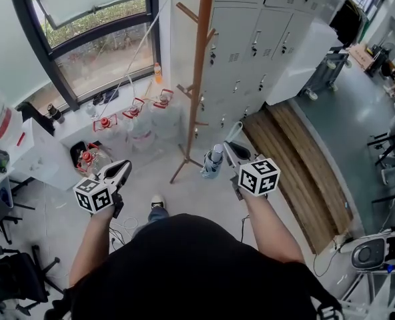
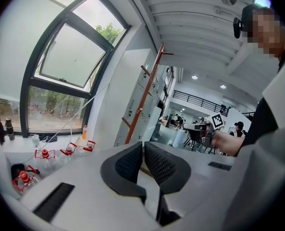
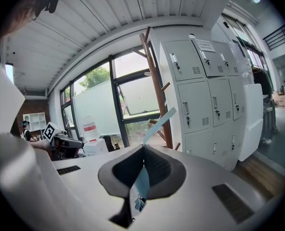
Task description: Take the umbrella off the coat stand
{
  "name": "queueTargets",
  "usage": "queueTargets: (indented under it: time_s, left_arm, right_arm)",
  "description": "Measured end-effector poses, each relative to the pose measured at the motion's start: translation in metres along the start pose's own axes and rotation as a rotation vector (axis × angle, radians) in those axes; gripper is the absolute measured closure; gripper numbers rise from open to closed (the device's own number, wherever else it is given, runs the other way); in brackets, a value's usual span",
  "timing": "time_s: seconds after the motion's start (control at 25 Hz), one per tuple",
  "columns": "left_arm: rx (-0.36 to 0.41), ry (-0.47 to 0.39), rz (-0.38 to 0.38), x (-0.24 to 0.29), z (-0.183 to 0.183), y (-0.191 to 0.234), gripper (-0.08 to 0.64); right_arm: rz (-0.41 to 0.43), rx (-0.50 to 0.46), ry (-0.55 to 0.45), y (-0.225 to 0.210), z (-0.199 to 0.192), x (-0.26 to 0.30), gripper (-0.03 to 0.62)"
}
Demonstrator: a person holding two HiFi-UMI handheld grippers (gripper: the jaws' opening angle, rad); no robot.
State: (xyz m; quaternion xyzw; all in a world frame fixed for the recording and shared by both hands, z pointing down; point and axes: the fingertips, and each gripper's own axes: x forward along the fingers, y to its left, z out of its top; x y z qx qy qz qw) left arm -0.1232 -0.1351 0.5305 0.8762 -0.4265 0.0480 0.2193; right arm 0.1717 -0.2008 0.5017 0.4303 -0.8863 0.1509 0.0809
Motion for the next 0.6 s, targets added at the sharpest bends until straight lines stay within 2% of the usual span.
queueTargets:
  time_s: [0.6]
  left_arm:
    - [-0.003,-0.023,0.023,-0.023,-0.006,-0.007,0.528]
  right_arm:
    - [0.015,0.01,0.001,0.014,-0.002,-0.01,0.575]
